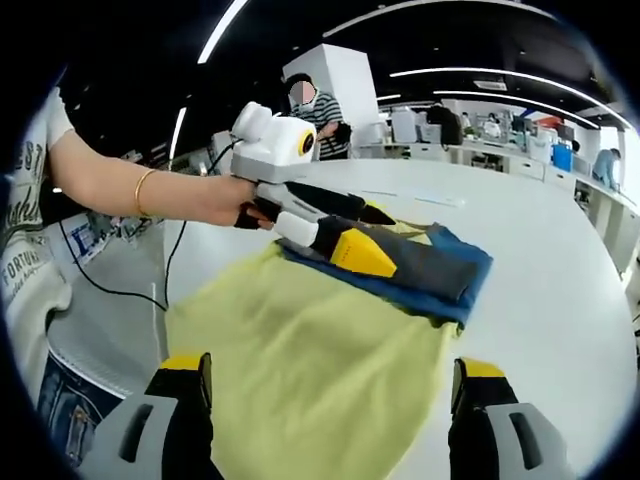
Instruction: Fold the garment on the visible template until the final outline fits inside the template.
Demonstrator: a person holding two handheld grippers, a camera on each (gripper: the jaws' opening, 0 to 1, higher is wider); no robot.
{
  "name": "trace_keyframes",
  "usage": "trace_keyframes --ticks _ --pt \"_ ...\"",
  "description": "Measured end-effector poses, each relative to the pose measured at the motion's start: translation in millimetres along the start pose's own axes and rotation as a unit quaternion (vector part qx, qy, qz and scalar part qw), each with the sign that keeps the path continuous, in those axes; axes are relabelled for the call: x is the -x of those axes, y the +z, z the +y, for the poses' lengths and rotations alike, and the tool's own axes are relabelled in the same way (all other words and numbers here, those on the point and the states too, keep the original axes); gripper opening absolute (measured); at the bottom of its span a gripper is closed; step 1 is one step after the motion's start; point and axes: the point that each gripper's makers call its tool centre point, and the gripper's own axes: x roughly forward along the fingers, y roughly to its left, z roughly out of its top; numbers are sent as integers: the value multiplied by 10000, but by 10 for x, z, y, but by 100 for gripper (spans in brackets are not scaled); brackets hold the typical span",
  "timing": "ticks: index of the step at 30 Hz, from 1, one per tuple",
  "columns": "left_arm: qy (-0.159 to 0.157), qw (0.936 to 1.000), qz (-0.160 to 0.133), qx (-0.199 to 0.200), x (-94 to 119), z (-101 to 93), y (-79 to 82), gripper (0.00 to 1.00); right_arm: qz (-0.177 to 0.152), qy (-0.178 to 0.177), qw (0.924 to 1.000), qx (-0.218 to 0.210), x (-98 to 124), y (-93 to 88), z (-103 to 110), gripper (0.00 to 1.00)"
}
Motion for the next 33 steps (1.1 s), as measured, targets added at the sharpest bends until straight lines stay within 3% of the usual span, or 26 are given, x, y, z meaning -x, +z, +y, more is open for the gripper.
trace_keyframes --ticks 5,8,17,28,33 --pt "15 10000 -77 -54 261 33 -37 94 37 132 9998 110 6 27 61 99" --pt "-41 9999 -116 -86 431 30 -92 98 149 249 9994 196 18 -9 104 99" --pt "34 9999 63 -91 901 84 -401 99 417 437 9976 338 45 -143 205 99" --pt "-50 9998 140 -134 1305 -114 -766 99 524 470 9968 386 55 -273 267 99" --pt "-21 9998 138 -111 1476 -169 -862 99 556 467 9966 399 51 -349 303 99"
